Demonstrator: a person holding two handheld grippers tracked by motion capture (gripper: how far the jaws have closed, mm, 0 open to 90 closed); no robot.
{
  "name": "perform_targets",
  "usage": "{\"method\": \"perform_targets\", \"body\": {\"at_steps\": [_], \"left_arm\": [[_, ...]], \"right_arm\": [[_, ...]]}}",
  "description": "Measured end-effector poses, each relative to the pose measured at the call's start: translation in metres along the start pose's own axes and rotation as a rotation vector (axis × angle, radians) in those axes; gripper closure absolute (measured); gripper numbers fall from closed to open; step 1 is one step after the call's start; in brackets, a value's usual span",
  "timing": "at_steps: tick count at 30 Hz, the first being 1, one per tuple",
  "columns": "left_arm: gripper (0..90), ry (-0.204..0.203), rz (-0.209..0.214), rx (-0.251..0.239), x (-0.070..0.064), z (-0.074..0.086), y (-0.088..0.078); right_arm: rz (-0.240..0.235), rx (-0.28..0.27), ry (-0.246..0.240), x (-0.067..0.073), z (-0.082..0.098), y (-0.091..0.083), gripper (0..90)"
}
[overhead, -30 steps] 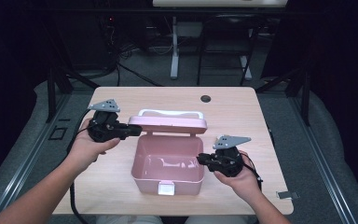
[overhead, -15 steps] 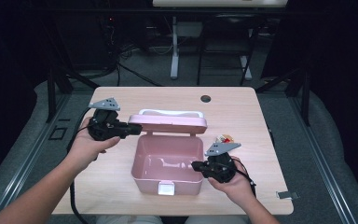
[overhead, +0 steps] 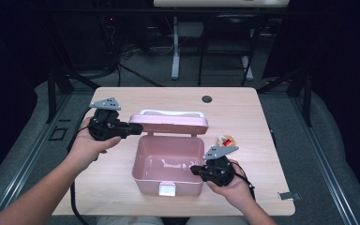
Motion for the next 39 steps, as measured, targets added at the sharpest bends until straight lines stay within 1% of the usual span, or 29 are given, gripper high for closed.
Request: {"method": "perform_targets", "body": {"at_steps": [8, 15, 18, 22, 23, 31, 36, 39], "left_arm": [[83.5, -0.001, -0.004, 0.0, 0.001, -0.002, 0.0], [83.3, -0.007, -0.009, -0.012, 0.004, -0.006, 0.002], [83.2, -0.01, -0.011, -0.016, 0.005, -0.008, 0.003], [83.0, -0.012, -0.015, -0.018, 0.007, -0.011, 0.003], [83.0, -0.015, -0.022, -0.024, 0.009, -0.012, 0.004], [83.0, -0.023, -0.036, -0.027, 0.015, -0.017, 0.006], [82.2, -0.009, -0.048, -0.018, 0.017, -0.016, 0.008], [82.2, -0.014, -0.05, -0.018, 0.018, -0.016, 0.008]], "right_arm": [[-0.008, 0.0, 0.0, -0.001, 0.0, 0.0, 89.1], [-0.012, -0.001, -0.003, -0.001, 0.0, 0.0, 89.4], [-0.001, 0.0, -0.004, -0.002, 0.0, -0.001, 89.4], [-0.002, -0.007, 0.008, -0.004, 0.001, -0.002, 89.3], [-0.003, -0.007, 0.004, -0.004, 0.001, -0.002, 89.2], [-0.005, -0.012, 0.008, -0.004, 0.001, -0.002, 89.2], [-0.006, -0.021, 0.011, -0.004, 0.002, -0.002, 89.1], [-0.006, -0.023, 0.01, -0.004, 0.002, -0.002, 89.1]]}}
Point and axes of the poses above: each handheld gripper's, and its own axes: y roughly forward along the jaws, z roughly out of its underside, x roughly to its left, the point moved 3 cm from there along y, roughly forward along the jaws, and after that the axes turned 6 degrees about -x, right-handed, at the moved point
